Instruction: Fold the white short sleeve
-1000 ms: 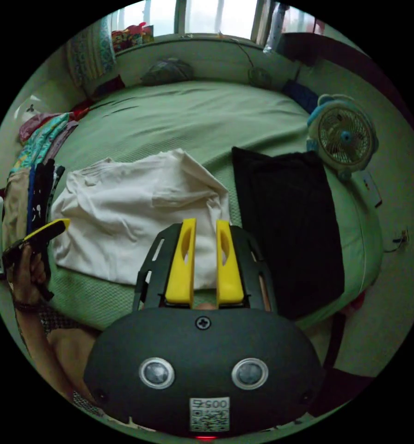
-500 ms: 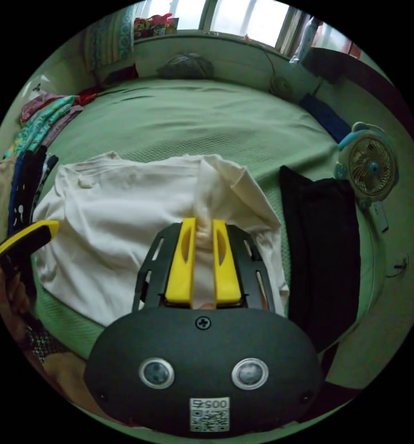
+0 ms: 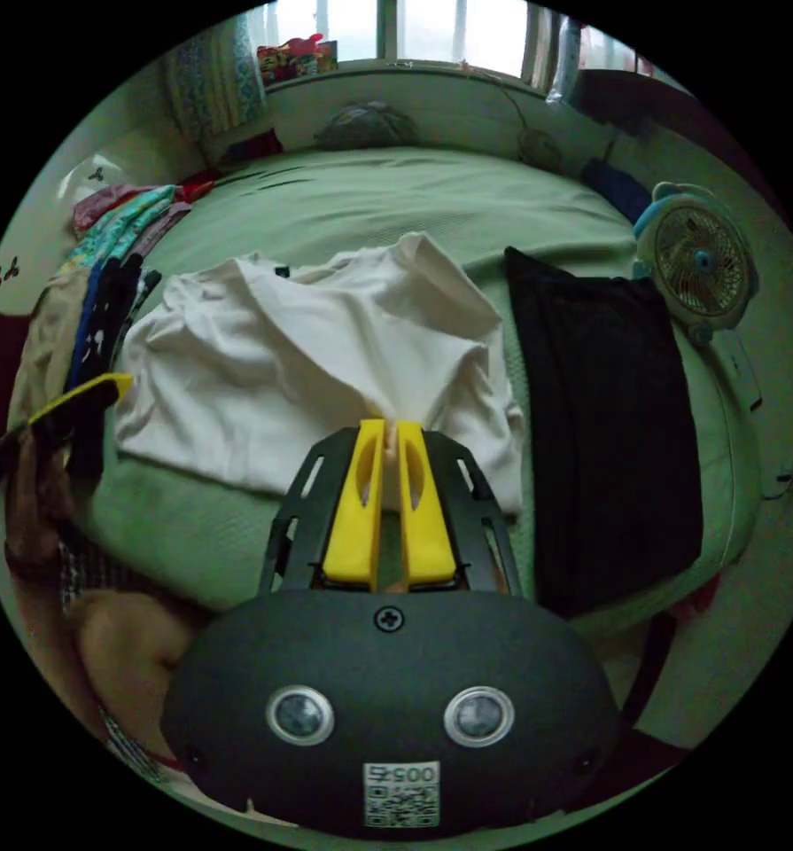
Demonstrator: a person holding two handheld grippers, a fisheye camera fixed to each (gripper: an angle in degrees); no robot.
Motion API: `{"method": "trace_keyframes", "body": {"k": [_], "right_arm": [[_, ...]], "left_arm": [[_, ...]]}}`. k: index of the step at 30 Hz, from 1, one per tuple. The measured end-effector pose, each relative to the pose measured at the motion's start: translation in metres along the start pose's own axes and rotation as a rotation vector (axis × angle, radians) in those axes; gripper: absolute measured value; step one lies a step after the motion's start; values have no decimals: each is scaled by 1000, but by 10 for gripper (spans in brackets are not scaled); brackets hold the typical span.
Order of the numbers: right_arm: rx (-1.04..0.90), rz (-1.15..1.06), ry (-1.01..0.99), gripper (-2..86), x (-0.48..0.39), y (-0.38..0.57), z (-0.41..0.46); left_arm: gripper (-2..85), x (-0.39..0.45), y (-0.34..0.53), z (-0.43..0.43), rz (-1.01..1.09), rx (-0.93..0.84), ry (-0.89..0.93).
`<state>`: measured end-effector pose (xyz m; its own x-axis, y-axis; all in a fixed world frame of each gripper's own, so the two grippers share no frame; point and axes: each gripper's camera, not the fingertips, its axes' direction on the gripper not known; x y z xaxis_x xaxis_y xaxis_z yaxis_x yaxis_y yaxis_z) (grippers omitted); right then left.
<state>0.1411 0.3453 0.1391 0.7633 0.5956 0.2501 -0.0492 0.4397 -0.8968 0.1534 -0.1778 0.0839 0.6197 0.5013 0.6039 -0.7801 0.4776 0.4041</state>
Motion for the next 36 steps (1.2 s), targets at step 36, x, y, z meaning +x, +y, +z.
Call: {"method": "trace_keyframes", "body": {"k": [36], "right_arm": [[-139, -62, 73, -3, 71, 224, -34]], "left_arm": [[138, 21, 40, -95, 130, -34, -133]]}}
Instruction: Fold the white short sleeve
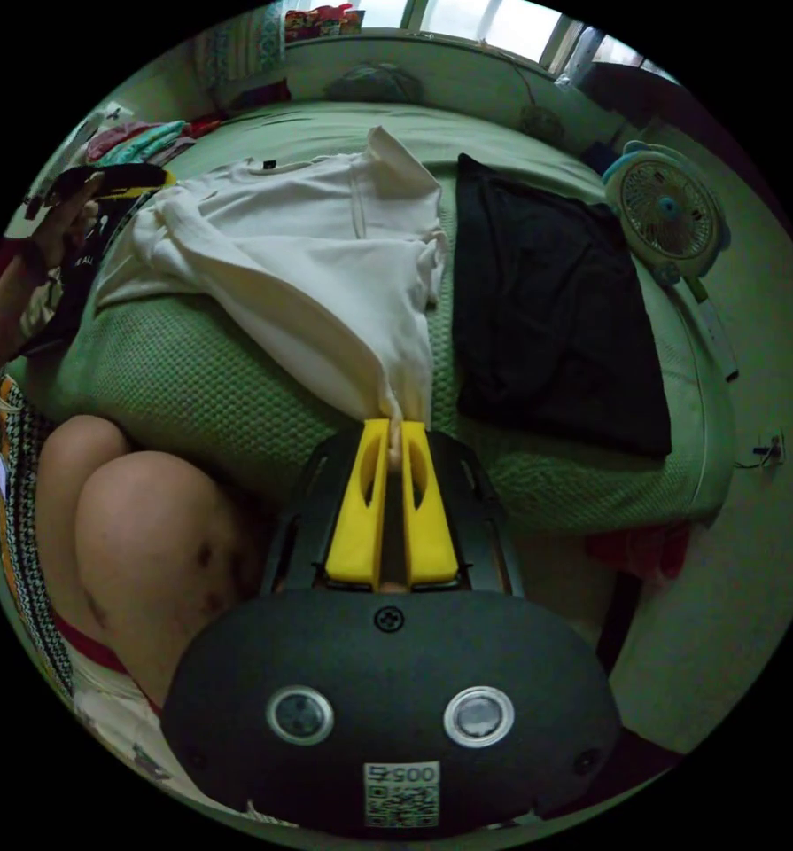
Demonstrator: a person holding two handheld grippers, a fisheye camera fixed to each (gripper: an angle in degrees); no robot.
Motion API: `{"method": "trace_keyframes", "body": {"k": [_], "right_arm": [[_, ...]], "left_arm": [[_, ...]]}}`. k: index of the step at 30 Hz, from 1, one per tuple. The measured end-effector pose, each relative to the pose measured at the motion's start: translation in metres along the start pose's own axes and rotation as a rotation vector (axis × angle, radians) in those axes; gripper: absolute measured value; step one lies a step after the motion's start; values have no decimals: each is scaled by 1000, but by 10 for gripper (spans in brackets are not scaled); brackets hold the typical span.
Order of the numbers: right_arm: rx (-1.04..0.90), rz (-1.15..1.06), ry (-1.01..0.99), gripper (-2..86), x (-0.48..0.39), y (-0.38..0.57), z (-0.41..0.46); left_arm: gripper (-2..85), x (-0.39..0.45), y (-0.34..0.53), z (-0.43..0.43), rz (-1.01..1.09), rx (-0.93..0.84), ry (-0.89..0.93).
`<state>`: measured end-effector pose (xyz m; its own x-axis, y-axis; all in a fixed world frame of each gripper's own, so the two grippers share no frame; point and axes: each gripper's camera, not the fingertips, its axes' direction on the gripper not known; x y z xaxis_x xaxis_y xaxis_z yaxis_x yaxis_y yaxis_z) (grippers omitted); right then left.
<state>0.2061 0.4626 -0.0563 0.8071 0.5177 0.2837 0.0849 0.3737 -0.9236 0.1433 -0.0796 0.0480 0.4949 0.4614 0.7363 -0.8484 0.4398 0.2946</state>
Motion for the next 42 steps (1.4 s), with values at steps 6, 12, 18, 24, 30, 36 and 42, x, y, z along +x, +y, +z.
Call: {"method": "trace_keyframes", "body": {"k": [6, 12, 18, 24, 30, 36, 42], "right_arm": [[-20, 42, -57, -9, 17, 18, -3], [32, 131, -66, -12, 29, 46, -8], [44, 133, -9, -12, 29, 68, -18], [90, 144, -24, -12, 39, 105, -55], [226, 125, 4, -12, 48, 146, -116], [315, 72, -53, -10, 63, 186, -166], [268, 38, -76, -1, 69, 213, -160]], "left_arm": [[57, -3, 15, -3, 15, -69, -69], [10, -19, 63, -33, 26, -77, -53], [4, -32, 140, -76, 86, -78, -27], [3, -65, 220, -125, 39, -68, 32], [3, -89, 288, -181, 58, 0, 137], [3, -115, 334, -219, 34, 55, 170], [3, -131, 369, -215, 12, -9, 175]]}}
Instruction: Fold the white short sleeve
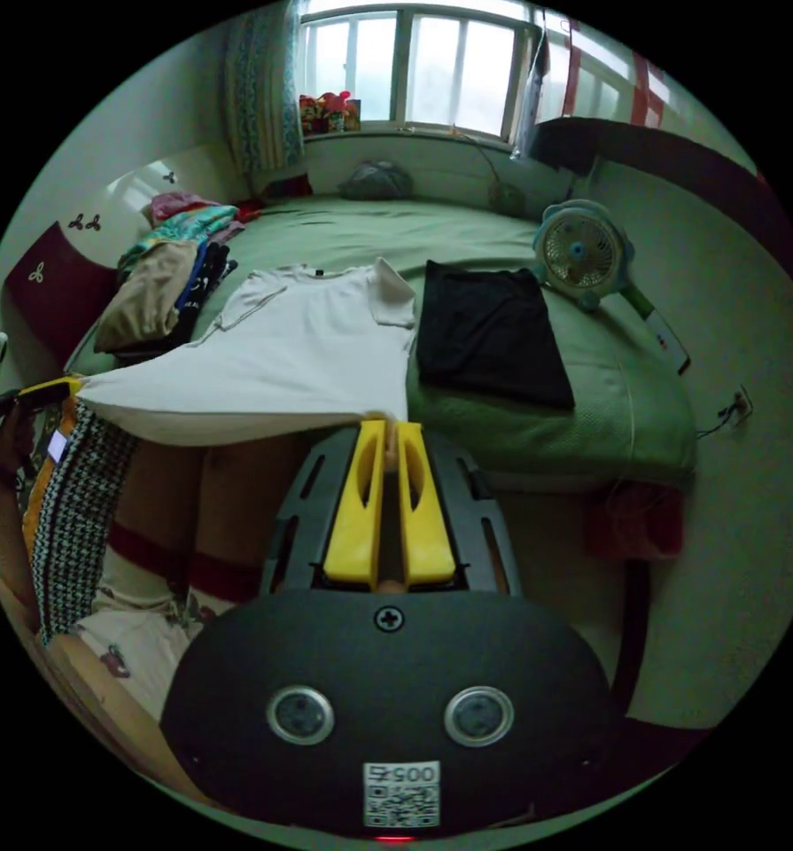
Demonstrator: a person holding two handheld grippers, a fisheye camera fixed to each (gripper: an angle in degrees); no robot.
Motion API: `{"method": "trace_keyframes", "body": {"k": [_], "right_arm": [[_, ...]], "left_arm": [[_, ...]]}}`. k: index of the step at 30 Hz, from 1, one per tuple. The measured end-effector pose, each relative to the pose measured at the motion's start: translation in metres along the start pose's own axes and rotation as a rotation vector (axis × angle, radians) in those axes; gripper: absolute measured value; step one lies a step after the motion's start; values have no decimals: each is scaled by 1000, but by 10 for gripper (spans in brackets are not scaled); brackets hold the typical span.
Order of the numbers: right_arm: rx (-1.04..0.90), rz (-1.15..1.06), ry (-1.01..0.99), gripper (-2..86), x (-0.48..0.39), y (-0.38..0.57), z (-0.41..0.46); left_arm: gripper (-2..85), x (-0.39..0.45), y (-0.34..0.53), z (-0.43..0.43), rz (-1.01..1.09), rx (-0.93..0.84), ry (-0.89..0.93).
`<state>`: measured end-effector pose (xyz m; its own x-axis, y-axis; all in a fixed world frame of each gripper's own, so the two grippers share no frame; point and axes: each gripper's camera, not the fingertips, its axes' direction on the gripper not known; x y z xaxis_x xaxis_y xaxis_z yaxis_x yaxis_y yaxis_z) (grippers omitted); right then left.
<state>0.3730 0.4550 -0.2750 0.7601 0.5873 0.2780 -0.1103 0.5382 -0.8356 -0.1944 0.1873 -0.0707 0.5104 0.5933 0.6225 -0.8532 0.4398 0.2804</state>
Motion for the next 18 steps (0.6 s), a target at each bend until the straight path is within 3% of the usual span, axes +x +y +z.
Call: {"method": "trace_keyframes", "body": {"k": [7, 18], "right_arm": [[-216, 89, -34, 56, 13, 31, 51], [-31, 22, -61, 59, -2, -72, 67]], "left_arm": [[1, -30, 28, 37, -88, -161, -30], [53, -31, -52, 73, -5, -48, 2]]}}
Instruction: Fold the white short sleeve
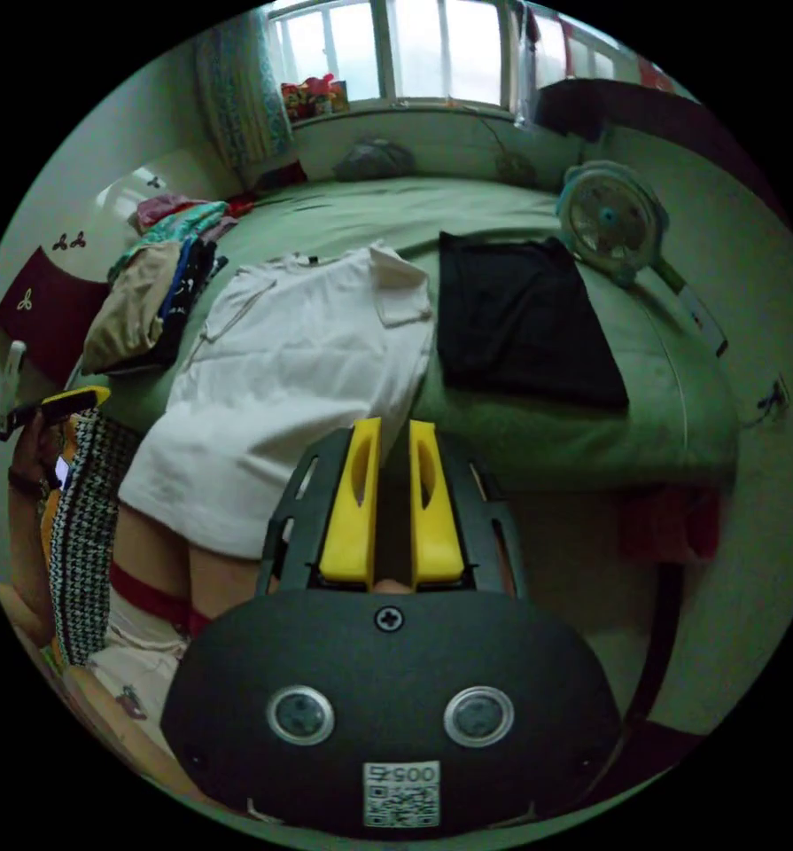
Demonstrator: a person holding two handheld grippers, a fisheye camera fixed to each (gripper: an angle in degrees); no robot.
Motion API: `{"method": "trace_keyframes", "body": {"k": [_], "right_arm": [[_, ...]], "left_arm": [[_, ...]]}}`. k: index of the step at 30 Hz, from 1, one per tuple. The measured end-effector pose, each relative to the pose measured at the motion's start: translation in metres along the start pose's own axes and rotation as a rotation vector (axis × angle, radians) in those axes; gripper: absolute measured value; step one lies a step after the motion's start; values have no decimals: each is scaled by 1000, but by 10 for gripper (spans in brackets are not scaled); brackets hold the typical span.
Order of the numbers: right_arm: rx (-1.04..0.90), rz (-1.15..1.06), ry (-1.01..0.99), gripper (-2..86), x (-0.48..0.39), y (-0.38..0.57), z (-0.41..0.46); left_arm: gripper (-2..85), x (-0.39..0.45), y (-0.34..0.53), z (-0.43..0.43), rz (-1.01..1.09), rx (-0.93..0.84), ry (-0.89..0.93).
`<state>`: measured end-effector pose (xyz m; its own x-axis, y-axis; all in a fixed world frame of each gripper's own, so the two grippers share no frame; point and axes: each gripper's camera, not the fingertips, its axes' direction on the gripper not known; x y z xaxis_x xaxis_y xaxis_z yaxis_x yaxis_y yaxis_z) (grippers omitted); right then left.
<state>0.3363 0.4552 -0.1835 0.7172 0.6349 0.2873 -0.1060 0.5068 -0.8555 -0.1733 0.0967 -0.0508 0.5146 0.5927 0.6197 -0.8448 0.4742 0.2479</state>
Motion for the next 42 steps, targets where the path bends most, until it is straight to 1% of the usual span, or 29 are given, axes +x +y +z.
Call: {"method": "trace_keyframes", "body": {"k": [4, 7, 10, 14, 19, 21, 23, 25, 27, 30, 32, 33, 35, 37, 40, 42], "right_arm": [[24, -96, 23, 59, -26, -62, 34], [17, -124, 23, 61, -36, -105, 66], [11, -112, 76, 66, -39, -147, 98], [-53, -76, 101, 61, -38, -192, 144], [-93, -79, 152, 58, -38, -210, 173], [-72, -86, 161, 53, -38, -210, 173], [-61, -59, 154, 36, -36, -212, 172], [-53, -43, 138, 15, -33, -214, 170], [-45, -22, 108, 0, -29, -218, 165], [-11, 46, 69, -8, -16, -224, 146], [25, 131, 5, -9, 6, -229, 127], [37, 155, 6, -10, 12, -229, 122], [100, 263, 16, -9, 44, -228, 100], [118, 359, 35, -9, 70, -223, 88], [99, 507, 105, -10, 107, -204, 82], [62, 540, 115, -10, 116, -191, 82]], "left_arm": [[60, 11, -48, 28, 41, 11, 34], [65, 14, -79, 46, 46, 68, -10], [72, 11, -111, 71, 37, 81, -58], [75, 7, -138, 103, 43, 95, -54], [107, 2, -160, 152, 55, -1, -91], [106, 2, -158, 157, 66, 27, -89], [95, 0, -157, 159, 77, 32, -83], [54, -6, -158, 161, 58, 16, -71], [33, -10, -158, 157, 42, 31, -50], [23, -19, -157, 143, 0, 78, -9], [22, -29, -155, 133, -51, 117, -23], [21, -38, -152, 126, -100, 144, -47], [18, -53, -145, 116, -189, 174, -70], [12, -71, -133, 107, -278, 207, -48], [-1, -85, -112, 99, -332, 271, -5], [-4, -87, -101, 99, -358, 280, 14]]}}
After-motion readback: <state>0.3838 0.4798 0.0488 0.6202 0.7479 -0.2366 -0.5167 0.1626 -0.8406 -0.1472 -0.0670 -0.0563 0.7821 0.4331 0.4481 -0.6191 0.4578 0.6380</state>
